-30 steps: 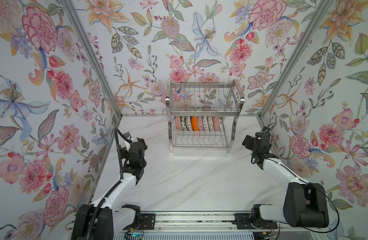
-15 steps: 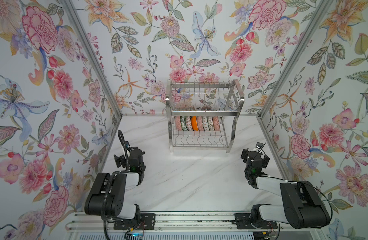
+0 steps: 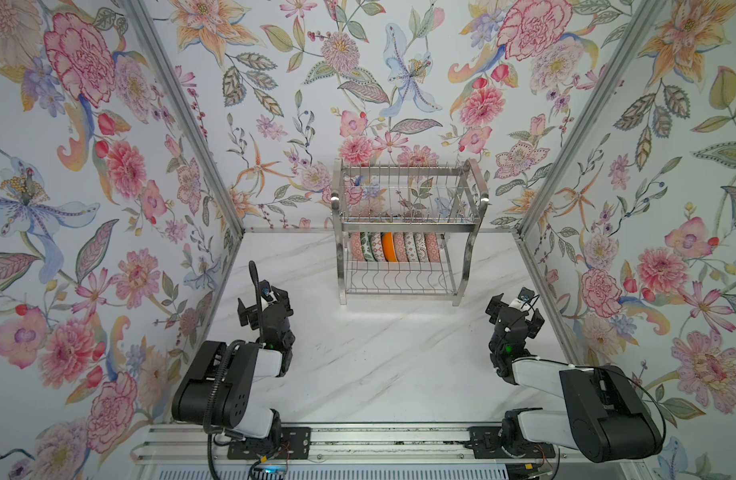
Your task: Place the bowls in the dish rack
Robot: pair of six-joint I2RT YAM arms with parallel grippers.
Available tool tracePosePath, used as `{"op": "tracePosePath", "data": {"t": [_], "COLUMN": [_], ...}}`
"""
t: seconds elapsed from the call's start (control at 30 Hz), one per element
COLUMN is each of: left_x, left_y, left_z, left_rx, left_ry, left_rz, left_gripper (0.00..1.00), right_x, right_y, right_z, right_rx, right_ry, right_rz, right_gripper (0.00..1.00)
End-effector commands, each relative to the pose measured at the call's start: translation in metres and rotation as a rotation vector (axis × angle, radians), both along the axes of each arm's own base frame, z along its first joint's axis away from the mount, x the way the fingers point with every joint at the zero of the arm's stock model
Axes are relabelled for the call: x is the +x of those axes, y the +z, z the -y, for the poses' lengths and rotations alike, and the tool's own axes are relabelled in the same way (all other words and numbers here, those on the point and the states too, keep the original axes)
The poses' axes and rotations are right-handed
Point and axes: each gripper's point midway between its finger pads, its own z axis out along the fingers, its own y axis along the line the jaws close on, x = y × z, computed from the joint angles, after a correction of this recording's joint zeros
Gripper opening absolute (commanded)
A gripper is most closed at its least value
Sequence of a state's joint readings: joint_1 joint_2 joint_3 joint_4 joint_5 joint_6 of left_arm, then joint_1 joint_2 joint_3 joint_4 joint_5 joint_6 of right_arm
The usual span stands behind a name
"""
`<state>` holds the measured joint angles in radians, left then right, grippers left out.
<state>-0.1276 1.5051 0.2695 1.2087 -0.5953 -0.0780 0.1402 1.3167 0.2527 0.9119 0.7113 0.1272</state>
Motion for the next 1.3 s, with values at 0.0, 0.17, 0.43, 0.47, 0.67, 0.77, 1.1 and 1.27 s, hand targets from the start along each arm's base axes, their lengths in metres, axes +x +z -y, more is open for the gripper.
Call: {"op": "tracePosePath", "data": {"t": [0.0,0.17,0.43,0.47,0.67,0.77,1.1,1.27], "left_x": [0.000,-0.017,-0.006,-0.003,-0.003,-0.003,-0.003,-0.003], "left_y": [0.012,0.002,-0.001,-0.002,-0.001,-0.002,-0.002,-0.001], "left_z": [0.025,0.030,0.033,0.033,0.032,0.032,0.033,0.033], "left_rx": [0.032,0.054,0.069,0.064,0.062,0.061,0.061,0.061], "left_ry": [-0.176,-0.203,-0.205,-0.204,-0.206,-0.206,-0.207,-0.206], "left_rz": [0.070,0.097,0.063,0.053,0.056,0.055,0.055,0.056], "left_gripper": [1.00,0.99,0.99,0.99,0.99,0.99,0.99,0.99], "right_x": [-0.002,0.006,0.012,0.012,0.010,0.027,0.007,0.000], "right_y": [0.001,-0.003,-0.003,-0.003,-0.001,-0.006,0.006,0.010], "right_z": [0.005,0.003,-0.001,-0.002,-0.009,-0.014,-0.042,-0.047], "right_rx": [0.010,-0.010,-0.021,-0.028,-0.052,-0.073,-0.158,-0.184], "right_ry": [-0.009,0.019,0.027,0.024,0.048,0.075,0.196,0.210], "right_rz": [0.032,0.049,0.025,0.021,0.037,-0.030,0.081,0.119], "right_gripper": [0.99,0.99,0.99,0.99,0.99,0.99,0.99,0.99]}}
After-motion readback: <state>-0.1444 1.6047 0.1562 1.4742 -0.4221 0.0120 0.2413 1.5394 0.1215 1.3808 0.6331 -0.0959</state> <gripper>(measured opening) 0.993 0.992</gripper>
